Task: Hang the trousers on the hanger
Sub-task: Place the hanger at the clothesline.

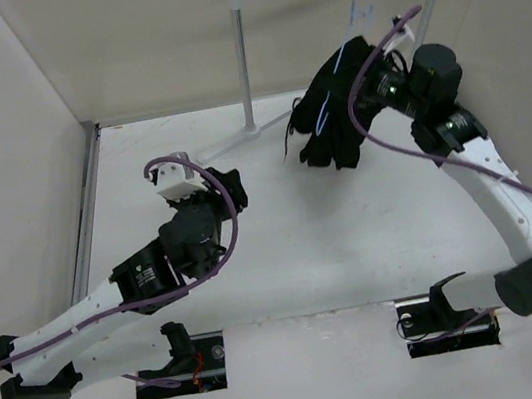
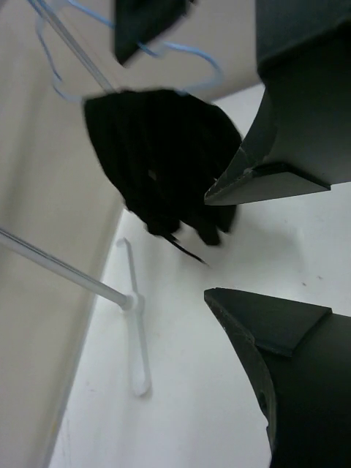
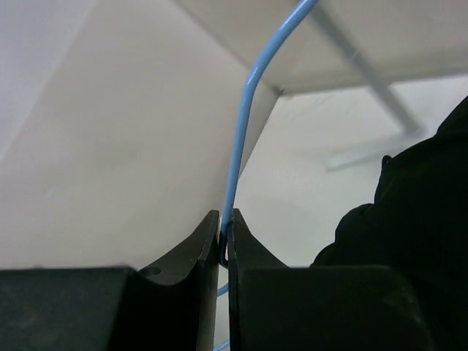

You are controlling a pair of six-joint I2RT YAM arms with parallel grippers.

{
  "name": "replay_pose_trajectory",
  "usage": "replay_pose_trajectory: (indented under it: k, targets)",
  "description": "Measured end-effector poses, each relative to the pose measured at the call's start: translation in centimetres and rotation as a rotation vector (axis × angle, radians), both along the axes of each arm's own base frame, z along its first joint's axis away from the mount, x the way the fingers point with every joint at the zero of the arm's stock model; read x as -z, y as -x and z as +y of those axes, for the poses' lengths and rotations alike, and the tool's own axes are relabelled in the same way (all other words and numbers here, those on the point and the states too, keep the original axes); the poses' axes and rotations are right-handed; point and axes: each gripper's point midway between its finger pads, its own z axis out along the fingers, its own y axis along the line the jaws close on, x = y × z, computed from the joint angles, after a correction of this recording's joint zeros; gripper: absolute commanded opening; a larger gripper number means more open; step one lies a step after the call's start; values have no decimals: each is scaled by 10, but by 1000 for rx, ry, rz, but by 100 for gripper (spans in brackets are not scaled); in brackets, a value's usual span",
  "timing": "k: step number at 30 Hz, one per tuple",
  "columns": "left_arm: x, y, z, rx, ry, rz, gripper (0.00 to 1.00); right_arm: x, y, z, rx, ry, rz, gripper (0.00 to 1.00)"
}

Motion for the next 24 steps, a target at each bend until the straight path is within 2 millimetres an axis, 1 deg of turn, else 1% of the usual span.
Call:
replay_pose_trajectory:
  k: [3,5,7,9,12,15,16,17,19,21,24]
  targets:
    - [37,3,2,-3,-39,61,47,-12,-45,-26,68,8,-15,0]
    - [64,3,4,-4,-64,119,48,-15,-72,-40,101,14,-15,0]
    - [91,0,8,-13,-75,188,47,-14,-94,-50,119,17,-1,0]
    - [120,-6,18,-42,-76,270,47,-13,-112,-58,128,21,17,0]
    - [171,-12,39,-95,-57,413,46,-9,-135,-68,136,24,41,0]
    - [215,-3,54,-116,-50,535,46,-3,-150,-78,147,27,64,0]
    - [225,2,57,-112,-48,565,46,-1,-154,-82,153,28,68,0]
    - [229,6,58,-108,-41,581,47,1,-158,-86,161,28,74,0]
    - [228,10,56,-89,-13,590,47,3,-163,-93,172,28,81,0]
    - [225,12,55,-78,11,588,47,4,-168,-100,183,27,85,0]
    - [226,12,53,-72,23,596,47,8,-174,-107,192,27,94,0]
